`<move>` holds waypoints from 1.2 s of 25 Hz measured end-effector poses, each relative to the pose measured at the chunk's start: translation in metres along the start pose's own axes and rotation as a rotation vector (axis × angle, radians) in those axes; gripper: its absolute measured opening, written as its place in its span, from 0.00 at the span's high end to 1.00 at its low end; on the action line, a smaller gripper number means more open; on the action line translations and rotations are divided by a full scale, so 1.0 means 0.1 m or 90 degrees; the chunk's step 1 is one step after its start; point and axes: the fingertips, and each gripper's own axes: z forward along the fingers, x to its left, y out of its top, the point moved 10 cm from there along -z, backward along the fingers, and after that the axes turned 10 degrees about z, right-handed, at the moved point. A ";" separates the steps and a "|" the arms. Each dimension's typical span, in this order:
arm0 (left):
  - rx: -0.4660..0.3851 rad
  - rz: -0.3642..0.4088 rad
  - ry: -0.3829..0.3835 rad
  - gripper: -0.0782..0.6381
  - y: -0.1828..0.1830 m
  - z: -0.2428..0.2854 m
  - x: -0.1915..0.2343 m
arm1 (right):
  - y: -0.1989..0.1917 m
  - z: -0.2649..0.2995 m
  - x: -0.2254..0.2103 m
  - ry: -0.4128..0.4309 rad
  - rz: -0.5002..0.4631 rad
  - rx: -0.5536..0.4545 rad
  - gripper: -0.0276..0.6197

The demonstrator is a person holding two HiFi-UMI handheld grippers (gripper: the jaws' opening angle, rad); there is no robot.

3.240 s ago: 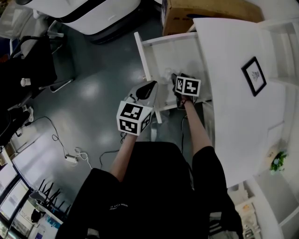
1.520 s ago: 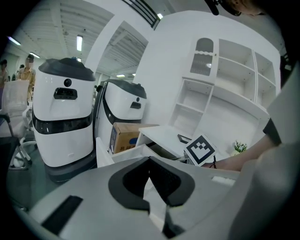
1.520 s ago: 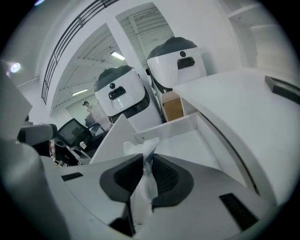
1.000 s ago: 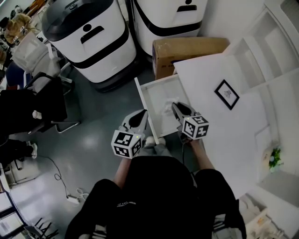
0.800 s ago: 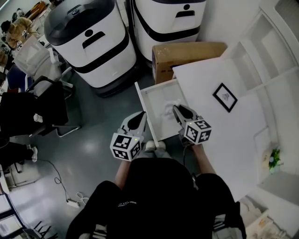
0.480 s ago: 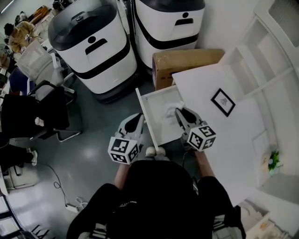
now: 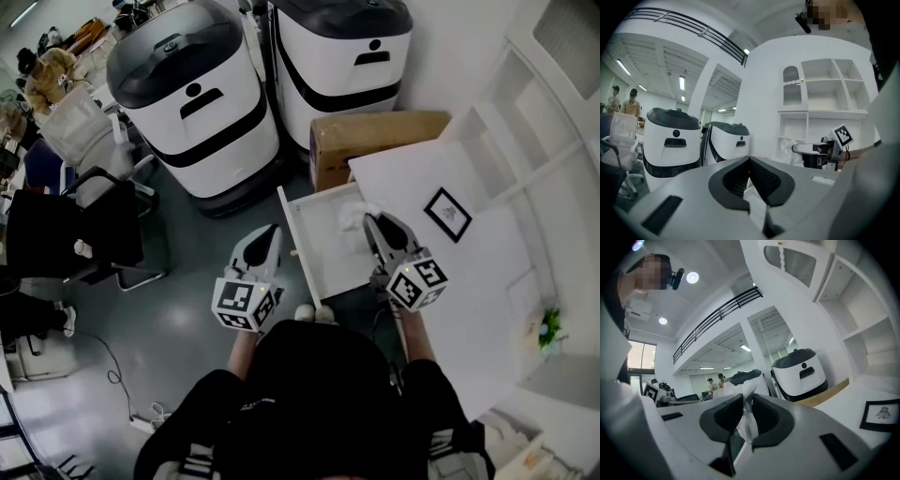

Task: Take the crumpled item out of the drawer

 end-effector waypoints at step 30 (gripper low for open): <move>-0.024 0.029 0.048 0.89 0.11 -0.14 0.17 | 0.16 -0.09 0.11 -0.036 -0.089 -0.060 0.89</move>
